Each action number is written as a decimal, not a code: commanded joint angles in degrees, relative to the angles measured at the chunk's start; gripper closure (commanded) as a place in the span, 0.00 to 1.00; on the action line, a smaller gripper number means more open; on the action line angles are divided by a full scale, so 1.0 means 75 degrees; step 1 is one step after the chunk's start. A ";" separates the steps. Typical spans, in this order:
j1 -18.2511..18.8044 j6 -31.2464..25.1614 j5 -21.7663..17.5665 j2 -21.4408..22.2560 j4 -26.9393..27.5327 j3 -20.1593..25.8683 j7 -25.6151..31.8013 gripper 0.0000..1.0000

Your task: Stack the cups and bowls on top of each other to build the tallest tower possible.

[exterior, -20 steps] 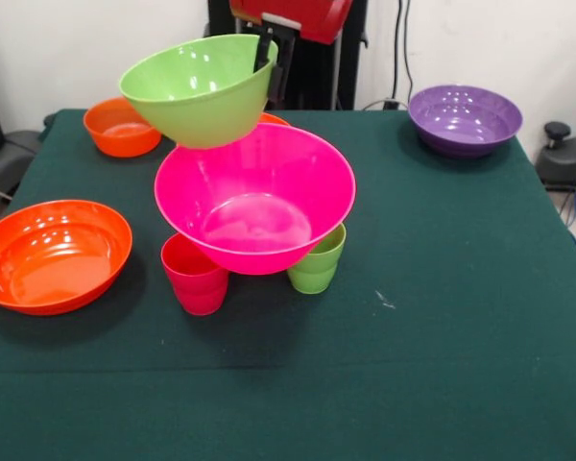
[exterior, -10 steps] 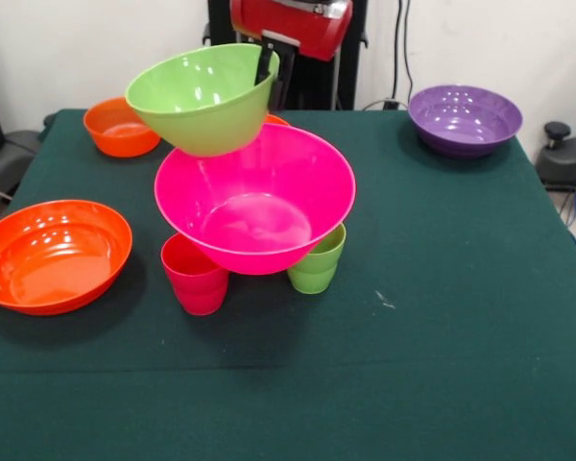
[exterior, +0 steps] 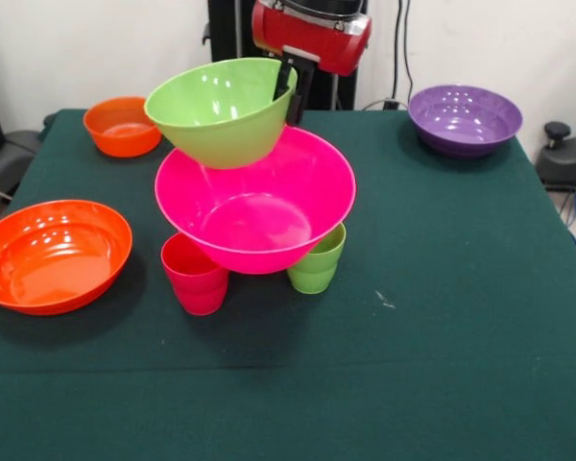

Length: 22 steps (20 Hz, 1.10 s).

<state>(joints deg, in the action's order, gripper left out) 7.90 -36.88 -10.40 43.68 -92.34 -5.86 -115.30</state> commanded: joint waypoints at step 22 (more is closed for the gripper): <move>-0.0280 -0.0023 0.0451 -0.0021 0.0473 0.0036 -0.1010 1.00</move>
<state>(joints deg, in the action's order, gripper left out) 6.60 -36.42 -8.58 42.51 -91.85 -8.16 -116.22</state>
